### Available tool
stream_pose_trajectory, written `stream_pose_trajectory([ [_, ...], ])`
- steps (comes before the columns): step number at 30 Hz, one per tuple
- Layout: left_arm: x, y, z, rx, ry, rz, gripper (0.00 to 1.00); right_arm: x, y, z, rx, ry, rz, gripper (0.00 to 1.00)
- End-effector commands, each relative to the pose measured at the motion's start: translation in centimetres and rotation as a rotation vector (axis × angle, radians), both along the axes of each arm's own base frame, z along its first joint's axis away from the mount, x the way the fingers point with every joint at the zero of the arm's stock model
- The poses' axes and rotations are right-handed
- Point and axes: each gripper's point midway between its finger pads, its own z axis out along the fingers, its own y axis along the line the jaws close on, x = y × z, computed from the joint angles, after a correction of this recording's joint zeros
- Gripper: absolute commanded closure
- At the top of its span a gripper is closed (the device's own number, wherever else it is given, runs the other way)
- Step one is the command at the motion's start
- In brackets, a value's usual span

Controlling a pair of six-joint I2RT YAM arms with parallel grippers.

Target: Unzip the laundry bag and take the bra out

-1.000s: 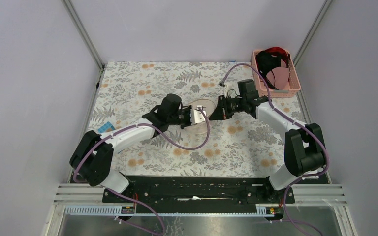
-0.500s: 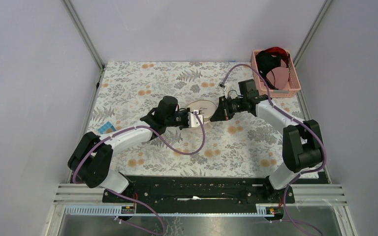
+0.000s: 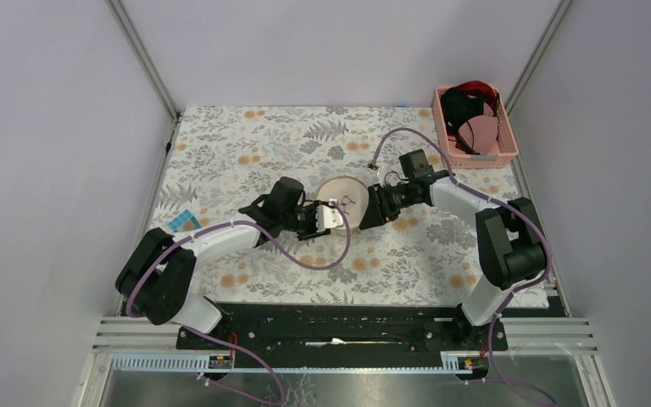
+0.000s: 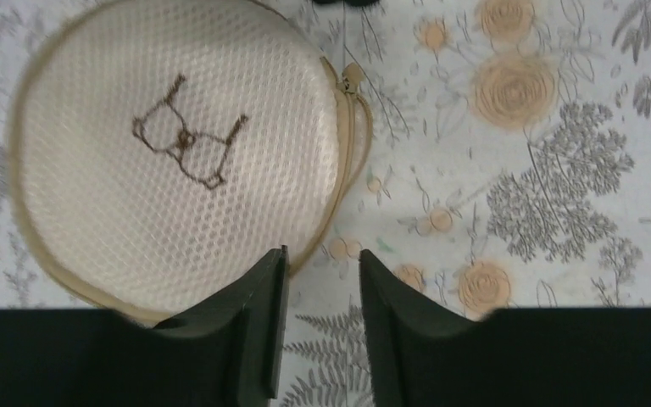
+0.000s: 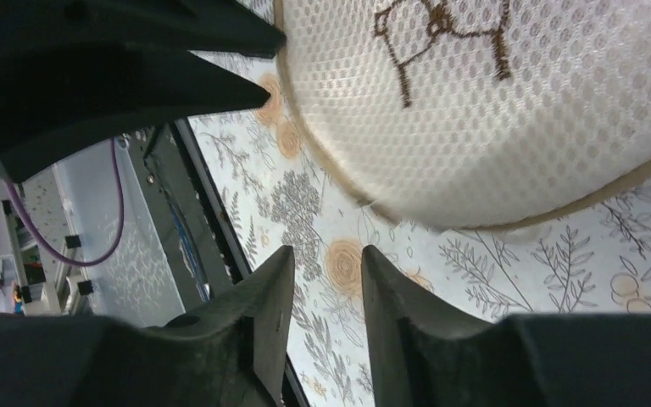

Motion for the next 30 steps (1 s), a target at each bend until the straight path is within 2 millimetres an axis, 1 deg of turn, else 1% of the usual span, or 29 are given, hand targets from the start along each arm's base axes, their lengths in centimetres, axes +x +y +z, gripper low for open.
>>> stream_pose_trajectory([
  [1,-1.3,1.3,0.2,0.005,0.113,0.053,0.51,-0.7,-1.1,0.4,-0.039,-0.007,0.052,0.52],
  [3,-1.2,1.2,1.8,-0.048,0.156,0.084,0.45,-1.2,-1.8,1.1,-0.052,0.001,0.068,0.44],
  [6,0.2,1.3,5.0,-0.176,0.287,0.175,0.37,-0.4,-2.7,2.3,-0.048,0.008,0.042,0.37],
  [9,2.4,1.5,7.6,-0.296,0.439,0.302,0.35,1.4,-3.2,3.1,-0.038,0.008,-0.012,0.34],
  [11,4.3,1.7,8.6,-0.374,0.513,0.391,0.34,2.9,-3.3,3.1,-0.048,-0.006,-0.043,0.34],
  [14,7.2,2.0,9.3,-0.472,0.59,0.504,0.34,5.2,-3.1,3.1,-0.051,-0.026,-0.088,0.35],
  [15,7.8,2.1,9.2,-0.481,0.617,0.528,0.34,5.8,-3.1,3.0,-0.053,-0.031,-0.098,0.35],
  [18,9.3,2.1,8.0,-0.49,0.694,0.599,0.34,7.3,-3.0,2.5,-0.067,-0.036,-0.107,0.35],
  [24,10.9,1.4,5.9,-0.49,0.794,0.655,0.34,9.0,-2.8,1.5,-0.07,-0.013,-0.12,0.35],
  [27,11.6,1.1,5.1,-0.495,0.828,0.674,0.39,9.2,-3.0,1.6,-0.059,0.004,-0.133,0.36],
  [29,11.9,0.9,5.2,-0.505,0.824,0.67,0.43,9.3,-3.3,1.8,-0.045,0.017,-0.147,0.36],
  [30,11.9,0.8,5.4,-0.509,0.818,0.664,0.46,9.3,-3.6,1.8,-0.04,0.022,-0.155,0.36],
])
